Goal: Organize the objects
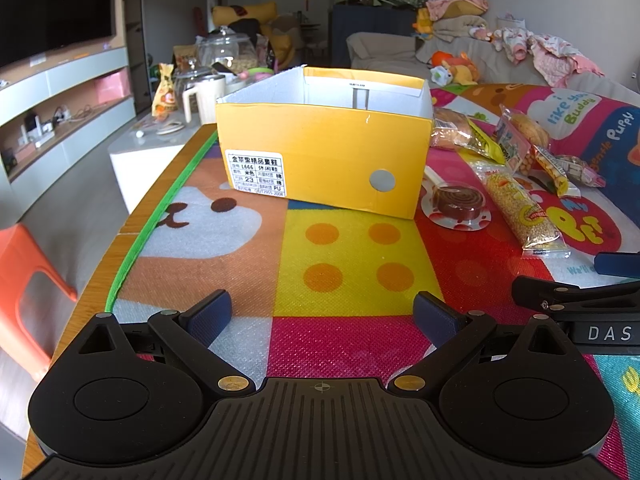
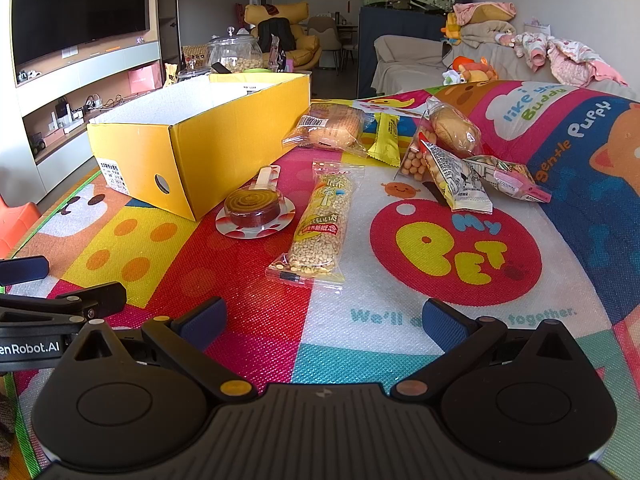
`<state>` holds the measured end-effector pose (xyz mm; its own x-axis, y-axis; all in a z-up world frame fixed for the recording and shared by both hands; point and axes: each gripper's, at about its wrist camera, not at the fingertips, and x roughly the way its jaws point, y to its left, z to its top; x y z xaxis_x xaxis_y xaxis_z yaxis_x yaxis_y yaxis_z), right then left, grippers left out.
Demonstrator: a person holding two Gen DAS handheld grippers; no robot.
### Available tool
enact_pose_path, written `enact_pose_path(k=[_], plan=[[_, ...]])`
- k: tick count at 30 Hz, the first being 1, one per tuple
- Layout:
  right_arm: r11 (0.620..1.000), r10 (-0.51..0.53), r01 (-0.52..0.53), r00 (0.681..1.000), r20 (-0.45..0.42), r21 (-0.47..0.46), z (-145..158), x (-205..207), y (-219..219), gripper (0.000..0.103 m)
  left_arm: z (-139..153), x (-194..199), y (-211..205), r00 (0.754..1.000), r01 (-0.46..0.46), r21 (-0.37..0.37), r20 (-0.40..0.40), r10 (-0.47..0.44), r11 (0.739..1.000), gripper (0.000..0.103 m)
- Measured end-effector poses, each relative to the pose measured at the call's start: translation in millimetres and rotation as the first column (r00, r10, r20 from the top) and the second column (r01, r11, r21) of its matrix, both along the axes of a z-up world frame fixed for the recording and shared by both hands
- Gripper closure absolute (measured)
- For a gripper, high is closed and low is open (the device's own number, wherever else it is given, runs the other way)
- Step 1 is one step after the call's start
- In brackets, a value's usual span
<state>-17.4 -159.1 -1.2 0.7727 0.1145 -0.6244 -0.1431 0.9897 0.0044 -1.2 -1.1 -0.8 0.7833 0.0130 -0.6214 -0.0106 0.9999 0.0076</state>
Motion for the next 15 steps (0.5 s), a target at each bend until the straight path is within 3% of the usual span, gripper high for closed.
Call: enact_pose_path(k=[15], plan=[[1.000, 0.000, 0.000, 1.000, 0.000, 0.000, 0.0, 0.1, -0.3, 0.000, 0.0, 0.3, -0.8, 1.000, 0.000, 0.004, -0.001, 0.000, 1.000, 0.003]])
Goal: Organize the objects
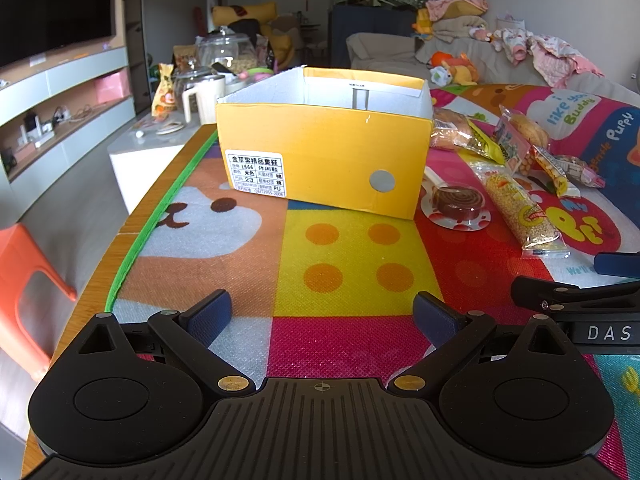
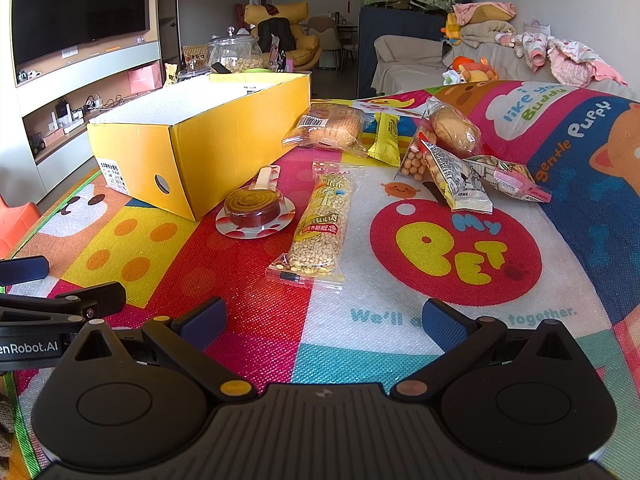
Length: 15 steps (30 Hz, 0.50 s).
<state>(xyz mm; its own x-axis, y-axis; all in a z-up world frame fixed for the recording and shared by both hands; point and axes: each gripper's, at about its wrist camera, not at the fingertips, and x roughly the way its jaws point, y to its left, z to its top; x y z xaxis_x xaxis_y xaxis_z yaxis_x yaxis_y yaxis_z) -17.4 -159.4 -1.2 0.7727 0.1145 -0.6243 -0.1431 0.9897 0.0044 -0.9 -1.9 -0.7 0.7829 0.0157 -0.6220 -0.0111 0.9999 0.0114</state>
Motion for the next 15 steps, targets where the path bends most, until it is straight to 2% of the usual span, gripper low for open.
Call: enact_pose_path(k=[15], plan=[[1.000, 0.000, 0.000, 1.000, 0.000, 0.001, -0.3, 0.1, 0.2, 0.000, 1.1, -0.4, -3.4, 1.000, 0.001, -0.001, 0.002, -0.001, 1.000, 0.003]])
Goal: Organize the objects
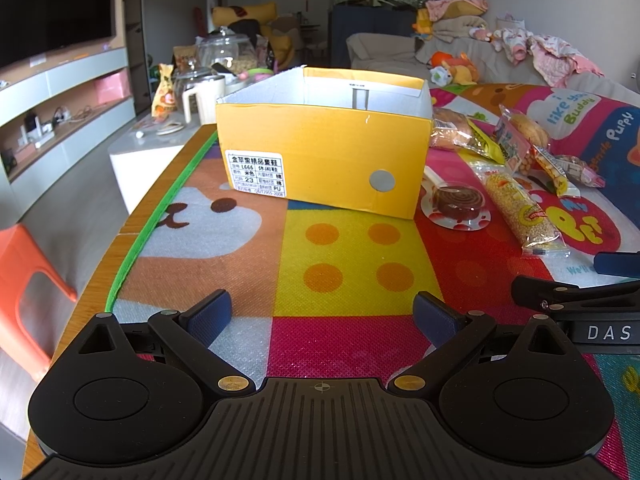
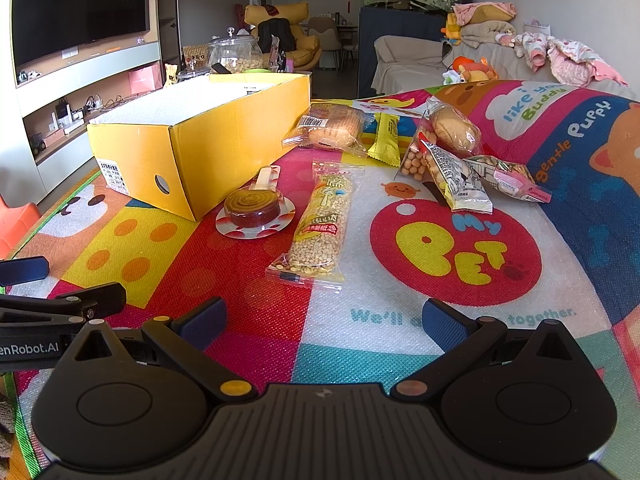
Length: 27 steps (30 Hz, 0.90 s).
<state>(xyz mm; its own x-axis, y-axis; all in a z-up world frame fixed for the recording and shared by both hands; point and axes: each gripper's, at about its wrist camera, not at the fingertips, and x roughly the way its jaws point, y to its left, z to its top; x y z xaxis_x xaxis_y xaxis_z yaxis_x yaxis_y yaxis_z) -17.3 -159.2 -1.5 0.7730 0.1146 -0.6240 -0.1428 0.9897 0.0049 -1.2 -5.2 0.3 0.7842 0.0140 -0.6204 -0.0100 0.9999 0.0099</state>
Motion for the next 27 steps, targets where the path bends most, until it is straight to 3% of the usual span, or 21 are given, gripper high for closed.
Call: enact_pose_path(k=[16, 21, 24, 27], plan=[[1.000, 0.013, -0.013, 1.000, -0.008, 0.021, 1, 0, -4, 0.000, -1, 2, 1, 1.000, -0.001, 0.001, -0.005, 0.001, 1.000, 0.003], [0.997, 0.072, -0.073, 0.988, -0.137, 0.002, 11, 16, -6, 0.000, 1, 6, 6, 0.999, 0.035, -0.012, -0.028, -0.035, 0.999, 0.003], [1.000, 0.014, -0.018, 0.980, -0.200, -0.015, 15, 17, -1, 0.000, 6, 8, 13, 0.995, 0.069, -0.023, -0.068, -0.071, 0.997, 0.004], [0.999, -0.042, 0.036, 0.966, -0.255, -0.029, 17, 20, 4, 0.000, 22, 7, 25, 0.985, 0.051, -0.048, -0.160, -0.058, 0.998, 0.005]])
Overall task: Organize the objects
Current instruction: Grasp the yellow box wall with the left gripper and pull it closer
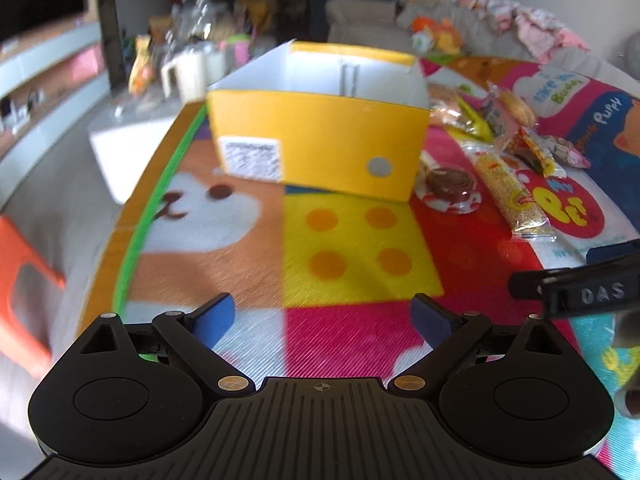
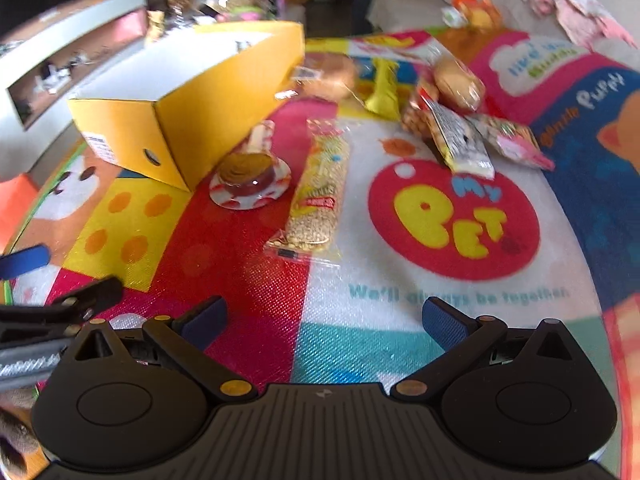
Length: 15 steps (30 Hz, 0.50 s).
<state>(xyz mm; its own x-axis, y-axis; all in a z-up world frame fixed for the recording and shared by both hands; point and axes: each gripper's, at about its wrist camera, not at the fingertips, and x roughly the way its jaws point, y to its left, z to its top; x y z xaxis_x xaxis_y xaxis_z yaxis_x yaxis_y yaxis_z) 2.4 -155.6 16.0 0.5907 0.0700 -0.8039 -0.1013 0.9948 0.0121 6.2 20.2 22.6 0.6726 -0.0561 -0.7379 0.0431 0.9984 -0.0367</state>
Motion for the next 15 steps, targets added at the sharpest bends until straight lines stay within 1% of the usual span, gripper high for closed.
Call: enact_pose_path(k=[3, 4, 5, 6, 7, 8, 9, 10, 12, 14, 15], plan=[[1.000, -0.015, 0.014, 0.995, -0.099, -0.012, 4, 14, 0, 0.000, 29, -7, 19, 0.994, -0.048, -0.019, -0.101, 0.046, 0.999, 0.005], [1.000, -0.030, 0.028, 0.979, -0.202, -0.012, 8, 28, -2, 0.000, 40, -9, 25, 0.990, -0.060, -0.022, -0.132, 0.056, 0.998, 0.005], [1.000, -0.030, 0.028, 0.979, -0.202, -0.012, 8, 28, -2, 0.000, 52, -11, 31, 0.986, -0.066, -0.028, -0.157, 0.061, 0.997, 0.005], [0.999, -0.044, 0.044, 0.962, -0.268, -0.007, 11, 35, -2, 0.000, 64, -13, 36, 0.982, -0.069, -0.033, -0.179, 0.062, 0.997, 0.005], [0.998, -0.049, 0.058, 0.944, -0.327, 0.018, 14, 38, -3, 0.000, 76, -14, 41, 0.979, -0.073, -0.037, -0.194, 0.065, 0.997, 0.005], [0.996, -0.051, 0.075, 0.932, -0.359, 0.054, 20, 38, -4, 0.000, 88, -14, 47, 0.976, -0.077, -0.044, -0.206, 0.066, 0.996, 0.005], [0.994, -0.058, 0.089, 0.932, -0.358, 0.070, 32, 33, -5, 0.000, 98, -13, 52, 0.975, -0.081, -0.052, -0.210, 0.068, 0.995, 0.005], [0.994, -0.063, 0.090, 0.937, -0.343, 0.063, 48, 27, -3, 0.000, 110, -10, 57, 0.976, -0.089, -0.058, -0.202, 0.076, 0.994, 0.005], [0.996, -0.069, 0.084, 0.954, -0.291, 0.041, 89, 10, -1, 0.000, 128, -5, 65, 0.981, -0.080, -0.056, -0.181, 0.069, 0.995, 0.005], [0.993, -0.102, 0.113, 0.972, -0.210, 0.040, 140, -10, -4, 0.000, 144, 6, 72, 0.981, -0.066, -0.041, -0.188, 0.057, 0.997, 0.005], [0.992, -0.116, 0.122, 0.982, -0.148, 0.035, 168, -20, -7, 0.000, 151, 11, 76, 0.980, -0.064, -0.041, -0.191, 0.055, 0.997, 0.005]])
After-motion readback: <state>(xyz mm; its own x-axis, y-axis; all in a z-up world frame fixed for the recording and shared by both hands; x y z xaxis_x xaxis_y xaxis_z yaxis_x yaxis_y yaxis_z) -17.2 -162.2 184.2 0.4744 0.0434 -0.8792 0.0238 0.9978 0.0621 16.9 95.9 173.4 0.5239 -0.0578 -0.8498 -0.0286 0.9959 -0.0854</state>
